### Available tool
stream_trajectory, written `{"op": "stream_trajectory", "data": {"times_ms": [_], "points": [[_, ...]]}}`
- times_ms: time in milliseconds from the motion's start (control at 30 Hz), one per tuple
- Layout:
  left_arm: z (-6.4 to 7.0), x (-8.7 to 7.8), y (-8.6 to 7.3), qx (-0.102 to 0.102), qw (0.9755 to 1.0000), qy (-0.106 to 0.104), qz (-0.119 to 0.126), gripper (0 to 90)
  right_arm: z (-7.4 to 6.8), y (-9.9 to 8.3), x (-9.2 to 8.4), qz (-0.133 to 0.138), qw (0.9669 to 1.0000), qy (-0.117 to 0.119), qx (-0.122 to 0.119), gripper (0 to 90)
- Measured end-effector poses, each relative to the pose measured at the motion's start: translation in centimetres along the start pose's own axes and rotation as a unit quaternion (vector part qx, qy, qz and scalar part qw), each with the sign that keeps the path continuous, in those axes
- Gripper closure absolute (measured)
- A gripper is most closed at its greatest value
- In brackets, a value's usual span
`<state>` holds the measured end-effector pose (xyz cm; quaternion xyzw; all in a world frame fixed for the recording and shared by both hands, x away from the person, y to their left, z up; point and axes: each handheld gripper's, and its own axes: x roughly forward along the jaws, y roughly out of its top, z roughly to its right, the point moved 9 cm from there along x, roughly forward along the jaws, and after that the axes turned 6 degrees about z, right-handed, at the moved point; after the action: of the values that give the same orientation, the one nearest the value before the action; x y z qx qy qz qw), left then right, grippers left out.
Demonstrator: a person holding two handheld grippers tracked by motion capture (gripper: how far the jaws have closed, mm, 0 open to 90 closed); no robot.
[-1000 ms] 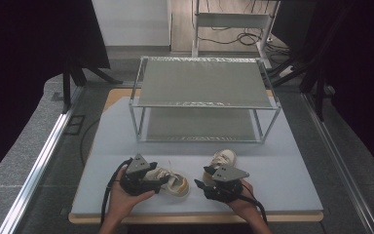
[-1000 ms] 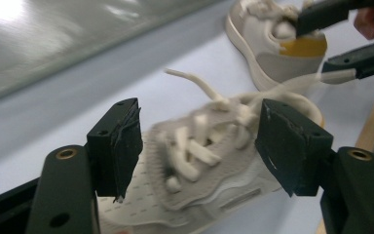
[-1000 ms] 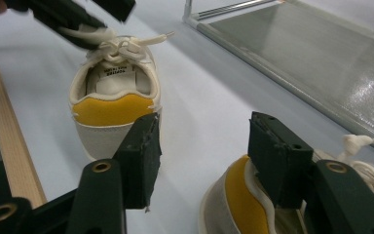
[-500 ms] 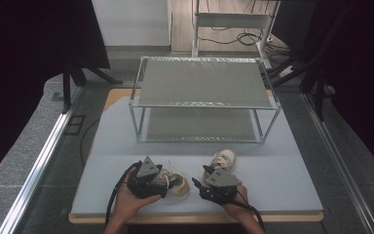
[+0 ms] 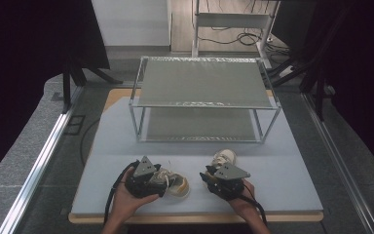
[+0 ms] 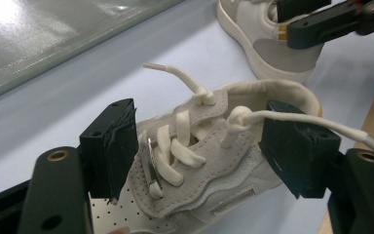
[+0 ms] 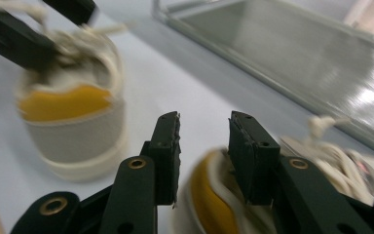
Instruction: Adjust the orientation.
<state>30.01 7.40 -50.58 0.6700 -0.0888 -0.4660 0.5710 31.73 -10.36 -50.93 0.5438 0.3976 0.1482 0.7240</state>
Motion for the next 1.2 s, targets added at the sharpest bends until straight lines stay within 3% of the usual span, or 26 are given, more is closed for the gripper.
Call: {"op": "stream_trajectory", "data": {"times_ms": [133, 267, 500, 833, 1033, 1200], "points": [[-0.1, -0.3, 0.2, 0.000, 1.0000, 0.001, 0.006, 29.1, 0.4, -0.5, 0.0, -0.005, 0.9999, 0.002, 0.009, 66.7], [-0.3, -0.5, 0.4, -0.003, 0.9999, 0.003, 0.012, 29.3, 0.3, 0.3, -0.5, 0.010, 0.9999, 0.003, 0.008, 70.1], [-0.4, -0.8, 0.5, -0.005, 0.9998, 0.005, 0.016, 29.4, -1.3, 1.2, -0.5, 0.022, 0.9995, 0.015, -0.020, 73.1], [-0.5, -1.0, 0.6, -0.006, 0.9998, 0.006, 0.019, 29.4, -4.4, -0.3, 1.8, -0.025, 0.9963, 0.064, -0.051, 81.7], [-0.7, -1.4, 0.7, -0.008, 0.9997, 0.009, 0.023, 29.4, -5.0, -0.6, 1.6, -0.036, 0.9946, 0.085, -0.047, 88.8], [-0.9, -1.7, 0.8, -0.010, 0.9996, 0.010, 0.026, 29.3, -5.6, -0.6, 1.4, -0.036, 0.9934, 0.099, -0.045, 89.6]]}}
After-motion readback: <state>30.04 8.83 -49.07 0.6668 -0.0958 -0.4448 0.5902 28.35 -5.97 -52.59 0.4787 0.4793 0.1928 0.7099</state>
